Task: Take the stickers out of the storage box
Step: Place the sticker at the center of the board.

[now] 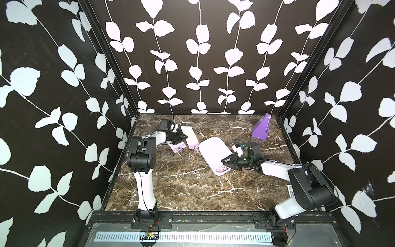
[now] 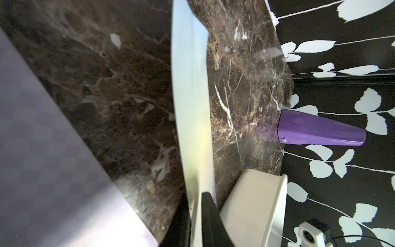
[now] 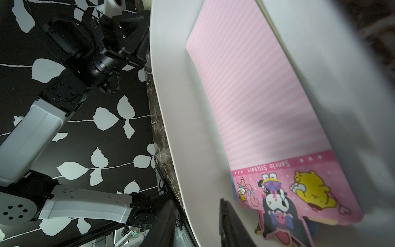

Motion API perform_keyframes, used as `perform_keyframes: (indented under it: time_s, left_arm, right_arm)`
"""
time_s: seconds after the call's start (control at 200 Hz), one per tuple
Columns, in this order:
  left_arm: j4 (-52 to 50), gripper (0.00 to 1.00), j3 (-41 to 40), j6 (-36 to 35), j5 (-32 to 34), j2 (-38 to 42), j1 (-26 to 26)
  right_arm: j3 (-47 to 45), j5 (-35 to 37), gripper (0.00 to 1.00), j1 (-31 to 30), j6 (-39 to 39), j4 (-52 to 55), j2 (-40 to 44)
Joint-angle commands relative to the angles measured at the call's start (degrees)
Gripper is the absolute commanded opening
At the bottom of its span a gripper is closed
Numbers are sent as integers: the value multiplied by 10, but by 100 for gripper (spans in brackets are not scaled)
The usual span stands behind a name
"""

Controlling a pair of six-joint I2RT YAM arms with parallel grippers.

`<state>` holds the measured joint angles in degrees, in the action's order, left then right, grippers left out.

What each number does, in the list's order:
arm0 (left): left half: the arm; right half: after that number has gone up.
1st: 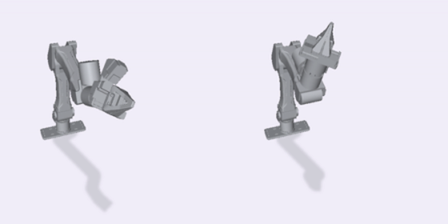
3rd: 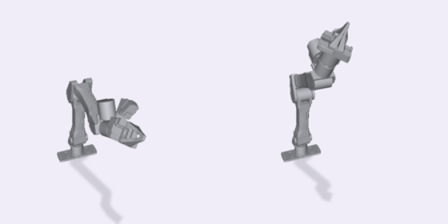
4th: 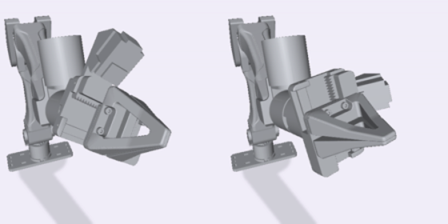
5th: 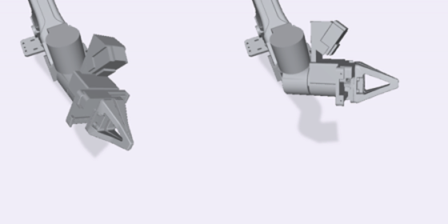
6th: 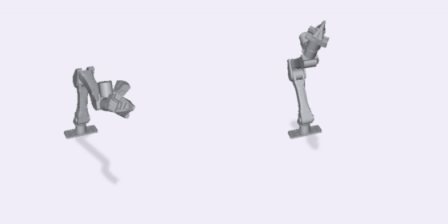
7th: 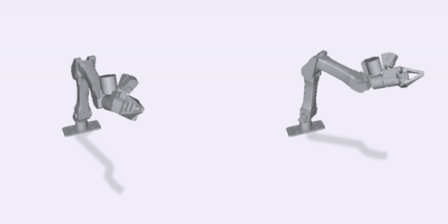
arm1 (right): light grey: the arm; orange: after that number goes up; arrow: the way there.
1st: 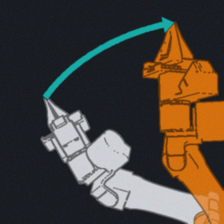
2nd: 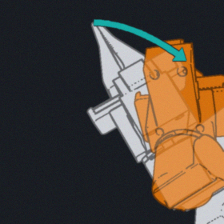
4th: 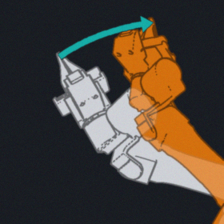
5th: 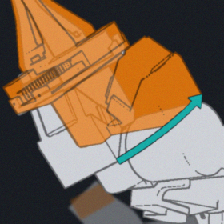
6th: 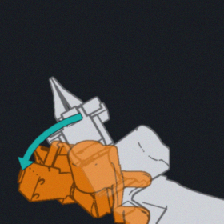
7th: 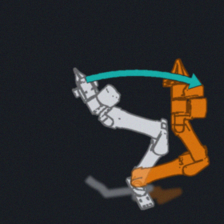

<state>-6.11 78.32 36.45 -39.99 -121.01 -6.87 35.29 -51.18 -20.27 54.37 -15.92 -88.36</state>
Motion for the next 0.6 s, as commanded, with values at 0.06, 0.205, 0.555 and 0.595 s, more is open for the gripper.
perform_keyframes:
  time_s: [0.06,0.205,0.555,0.595]
  left_arm:
    - [2,22,22,-15,-5,-8,-2]
    - [-35,29,60,-28,-4,-27,-2]
    - [-162,58,134,-104,23,-14,-3]
    - [-168,60,134,-109,26,-6,-3]
  right_arm:
    - [-4,0,36,-3,-15,5,16]
    - [-2,-1,36,-3,-17,13,21]
    - [6,4,37,-3,-36,50,34]
    - [9,4,37,-3,-37,54,34]
